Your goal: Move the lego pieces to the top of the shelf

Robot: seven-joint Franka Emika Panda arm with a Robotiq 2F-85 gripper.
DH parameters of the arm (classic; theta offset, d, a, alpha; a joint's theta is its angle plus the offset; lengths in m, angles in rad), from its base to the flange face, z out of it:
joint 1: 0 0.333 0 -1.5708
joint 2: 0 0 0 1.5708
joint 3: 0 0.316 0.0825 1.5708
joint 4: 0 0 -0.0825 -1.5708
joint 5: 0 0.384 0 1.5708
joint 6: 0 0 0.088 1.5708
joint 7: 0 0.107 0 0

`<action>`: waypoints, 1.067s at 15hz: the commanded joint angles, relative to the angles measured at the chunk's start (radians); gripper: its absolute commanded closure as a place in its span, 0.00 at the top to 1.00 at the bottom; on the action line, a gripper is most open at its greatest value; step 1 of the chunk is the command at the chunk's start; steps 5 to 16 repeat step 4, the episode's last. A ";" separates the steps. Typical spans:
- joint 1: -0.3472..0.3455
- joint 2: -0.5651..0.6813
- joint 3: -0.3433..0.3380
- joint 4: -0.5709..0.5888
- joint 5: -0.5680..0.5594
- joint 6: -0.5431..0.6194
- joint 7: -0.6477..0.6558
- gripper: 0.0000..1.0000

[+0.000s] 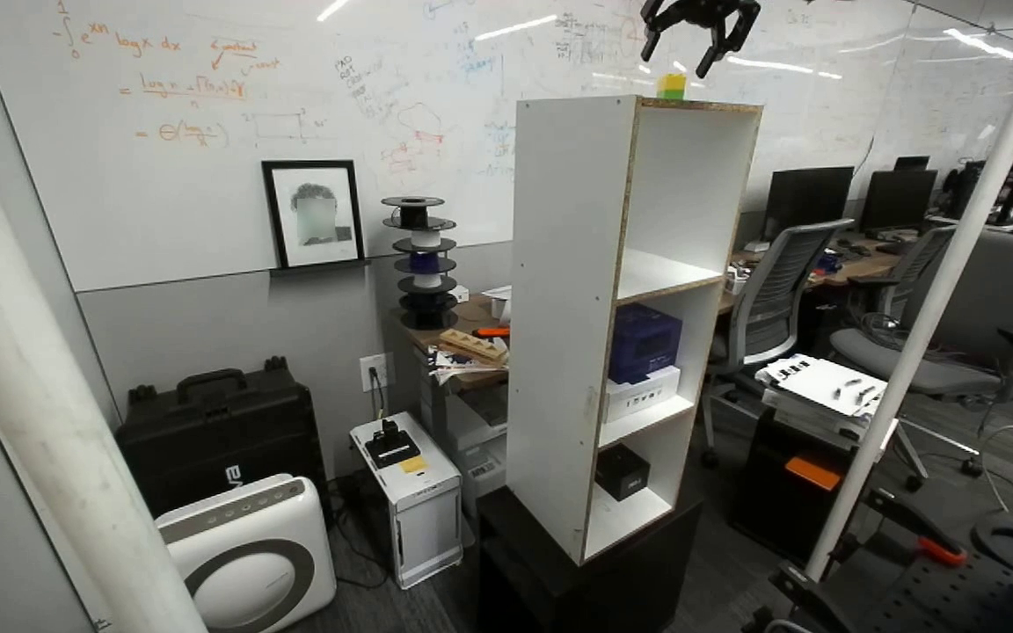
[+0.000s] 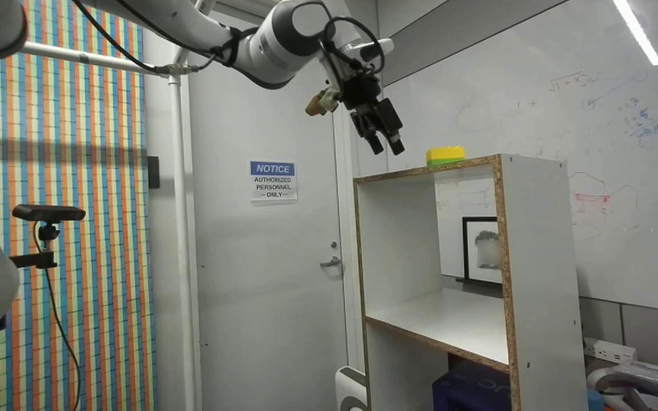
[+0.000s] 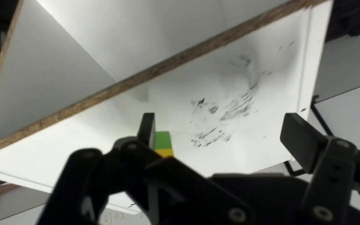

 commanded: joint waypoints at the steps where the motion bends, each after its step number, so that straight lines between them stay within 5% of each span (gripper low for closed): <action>1: 0.051 -0.188 -0.030 -0.135 0.126 -0.148 -0.111 1.00; 4: 0.053 -0.303 -0.037 -0.245 0.147 -0.294 -0.140 0.99; 16: 0.053 -0.303 -0.037 -0.245 0.147 -0.294 -0.140 0.99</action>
